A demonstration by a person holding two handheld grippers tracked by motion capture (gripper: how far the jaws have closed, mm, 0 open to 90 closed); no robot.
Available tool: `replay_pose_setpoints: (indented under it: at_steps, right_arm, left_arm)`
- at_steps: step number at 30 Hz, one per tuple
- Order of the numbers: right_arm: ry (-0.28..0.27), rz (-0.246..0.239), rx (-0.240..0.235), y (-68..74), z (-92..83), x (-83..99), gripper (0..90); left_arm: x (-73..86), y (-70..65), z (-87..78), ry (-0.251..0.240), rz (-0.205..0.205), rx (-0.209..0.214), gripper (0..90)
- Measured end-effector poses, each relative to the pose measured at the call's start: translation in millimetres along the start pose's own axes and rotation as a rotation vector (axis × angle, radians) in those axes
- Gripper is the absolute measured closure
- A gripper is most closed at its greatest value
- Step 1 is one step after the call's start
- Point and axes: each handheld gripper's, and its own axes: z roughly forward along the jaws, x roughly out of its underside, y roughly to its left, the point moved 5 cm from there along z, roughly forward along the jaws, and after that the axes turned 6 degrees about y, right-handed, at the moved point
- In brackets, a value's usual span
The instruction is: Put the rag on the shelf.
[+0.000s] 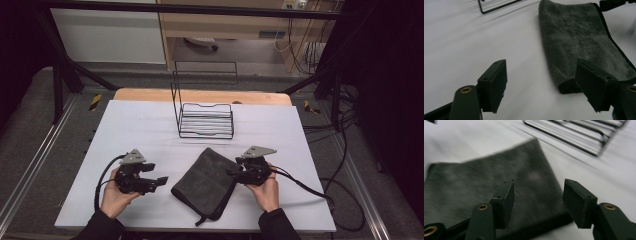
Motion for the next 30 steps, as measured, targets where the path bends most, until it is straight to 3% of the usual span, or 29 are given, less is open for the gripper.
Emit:
replay_pose_setpoints:
  at_steps: [7, 9, 12, 18, 23, 30]
  right_arm:
    - [0.002, 0.076, 0.064, -24.8, 3.5, 18.7, 54.3]
    - [0.017, 0.103, 0.047, -28.6, 6.2, 21.8, 57.8]
    - [0.038, 0.084, 0.049, -29.9, 11.9, 24.8, 61.3]
    - [0.048, 0.097, 0.038, -31.4, 20.2, 26.5, 62.5]
    - [0.055, 0.133, 0.0, -29.8, 23.9, 27.7, 70.3]
    - [0.065, 0.148, -0.02, -28.0, 24.5, 25.1, 79.5]
  left_arm:
    - [-5.9, -18.9, 32.0, 0.083, 0.01, 0.013, 38.9]
    - [-3.2, -22.1, 38.0, 0.1, 0.012, 0.021, 41.3]
    - [3.6, -24.4, 43.7, 0.134, 0.016, 0.037, 44.6]
    - [14.8, -24.9, 48.6, 0.168, -0.017, 0.061, 51.0]
    - [18.3, -27.6, 51.1, 0.182, -0.044, 0.101, 59.9]
    - [18.7, -34.4, 51.8, 0.185, -0.049, 0.096, 73.9]
